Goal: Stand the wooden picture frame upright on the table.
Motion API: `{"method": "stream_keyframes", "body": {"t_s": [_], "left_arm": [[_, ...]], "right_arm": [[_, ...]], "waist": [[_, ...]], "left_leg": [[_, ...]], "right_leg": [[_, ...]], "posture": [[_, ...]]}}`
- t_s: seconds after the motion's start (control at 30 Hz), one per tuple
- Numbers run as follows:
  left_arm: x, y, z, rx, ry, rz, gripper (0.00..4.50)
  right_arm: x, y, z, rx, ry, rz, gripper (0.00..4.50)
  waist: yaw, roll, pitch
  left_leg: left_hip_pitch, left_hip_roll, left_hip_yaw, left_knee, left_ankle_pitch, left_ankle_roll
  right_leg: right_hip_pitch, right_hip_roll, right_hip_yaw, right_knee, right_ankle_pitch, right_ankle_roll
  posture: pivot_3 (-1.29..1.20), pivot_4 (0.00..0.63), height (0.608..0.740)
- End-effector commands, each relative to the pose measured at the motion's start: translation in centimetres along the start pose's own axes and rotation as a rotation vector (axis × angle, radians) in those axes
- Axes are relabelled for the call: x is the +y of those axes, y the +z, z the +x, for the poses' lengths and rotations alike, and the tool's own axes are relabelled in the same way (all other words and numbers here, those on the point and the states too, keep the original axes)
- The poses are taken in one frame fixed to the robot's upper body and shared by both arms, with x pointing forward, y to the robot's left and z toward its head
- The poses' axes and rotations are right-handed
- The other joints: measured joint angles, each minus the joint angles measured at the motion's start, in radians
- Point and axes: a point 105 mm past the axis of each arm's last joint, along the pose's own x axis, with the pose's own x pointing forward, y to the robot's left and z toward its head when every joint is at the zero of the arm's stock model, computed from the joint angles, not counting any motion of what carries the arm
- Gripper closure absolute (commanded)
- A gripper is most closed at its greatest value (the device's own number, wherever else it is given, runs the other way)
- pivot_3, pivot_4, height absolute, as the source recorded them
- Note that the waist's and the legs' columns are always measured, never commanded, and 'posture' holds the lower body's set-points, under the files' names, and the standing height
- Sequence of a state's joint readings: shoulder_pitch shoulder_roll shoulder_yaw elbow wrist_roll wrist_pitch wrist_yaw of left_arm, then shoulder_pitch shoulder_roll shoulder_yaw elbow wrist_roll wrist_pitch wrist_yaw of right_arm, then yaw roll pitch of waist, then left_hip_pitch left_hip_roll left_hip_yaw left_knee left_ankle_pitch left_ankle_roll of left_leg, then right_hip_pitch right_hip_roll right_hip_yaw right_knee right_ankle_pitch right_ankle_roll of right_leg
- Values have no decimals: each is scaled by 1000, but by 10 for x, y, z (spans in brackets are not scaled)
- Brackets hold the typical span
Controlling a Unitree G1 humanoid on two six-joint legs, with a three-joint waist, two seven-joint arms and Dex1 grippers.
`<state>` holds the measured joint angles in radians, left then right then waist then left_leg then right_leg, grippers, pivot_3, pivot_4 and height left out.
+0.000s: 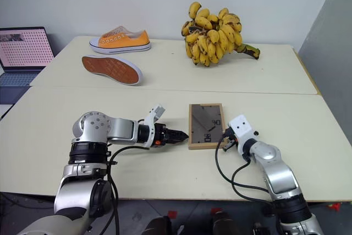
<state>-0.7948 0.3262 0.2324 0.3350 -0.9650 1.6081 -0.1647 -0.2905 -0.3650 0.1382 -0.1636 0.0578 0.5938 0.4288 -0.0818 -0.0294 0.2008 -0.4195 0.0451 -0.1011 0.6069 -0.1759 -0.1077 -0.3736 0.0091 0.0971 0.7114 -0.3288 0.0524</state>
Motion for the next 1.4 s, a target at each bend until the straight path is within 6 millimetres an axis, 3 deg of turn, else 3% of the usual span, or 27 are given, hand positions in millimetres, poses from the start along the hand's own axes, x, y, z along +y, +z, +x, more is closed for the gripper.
{"method": "stream_keyframes", "body": {"t_s": [0.03, 0.17, 0.43, 0.67, 1.17, 1.2, 1.4], "left_arm": [[-11, 4, -1, -24, -64, -7, 1624], [-11, 6, 2, -36, -81, -47, 1624], [-10, 4, 8, -53, -87, -86, 1624], [-14, 9, 7, -81, -105, -101, 1624], [-25, 23, -3, -111, -152, -79, 1624], [-26, 24, -4, -118, -160, -81, 1988], [-36, 27, -4, -120, -198, -62, 3190]], "right_arm": [[9, 4, 4, -18, 17, -4, 4500], [17, 6, 7, -20, 26, 13, 4500], [39, 37, 17, -100, 61, 76, 4500], [51, 41, 22, -105, 69, 113, 4500], [16, 6, 13, -26, -14, 71, 4500], [15, 5, 13, -26, -16, 71, 4500], [15, 9, 17, -39, -22, 74, 4500]], "waist": [[0, 0, 0], [0, 0, 0], [-3, 0, 0], [3, 0, 0], [5, 0, 0], [5, 0, 0], [8, 0, 0]], "left_leg": [[0, 0, 0, 0, 0, 0], [0, 0, 0, 0, 0, 0], [0, 0, 0, 0, 0, 0], [-1, -1, 0, 0, 0, 0], [-1, -1, 0, 0, 0, 0], [-1, -1, 0, 0, 0, 0], [-1, -1, 0, 0, 0, 0]], "right_leg": [[0, 0, 0, 0, 0, 0], [0, 0, 0, 0, 0, 0], [0, 0, 0, 0, 0, 0], [0, 0, 0, -1, 0, 0], [0, 0, -1, -1, -1, 2], [0, 0, -1, -2, -1, 2], [0, 0, 0, -2, -1, 2]], "posture": [[0, 150, 740], [0, 150, 740], [0, 150, 740], [0, 150, 740], [0, 150, 740], [0, 150, 740], [0, 150, 740]]}}
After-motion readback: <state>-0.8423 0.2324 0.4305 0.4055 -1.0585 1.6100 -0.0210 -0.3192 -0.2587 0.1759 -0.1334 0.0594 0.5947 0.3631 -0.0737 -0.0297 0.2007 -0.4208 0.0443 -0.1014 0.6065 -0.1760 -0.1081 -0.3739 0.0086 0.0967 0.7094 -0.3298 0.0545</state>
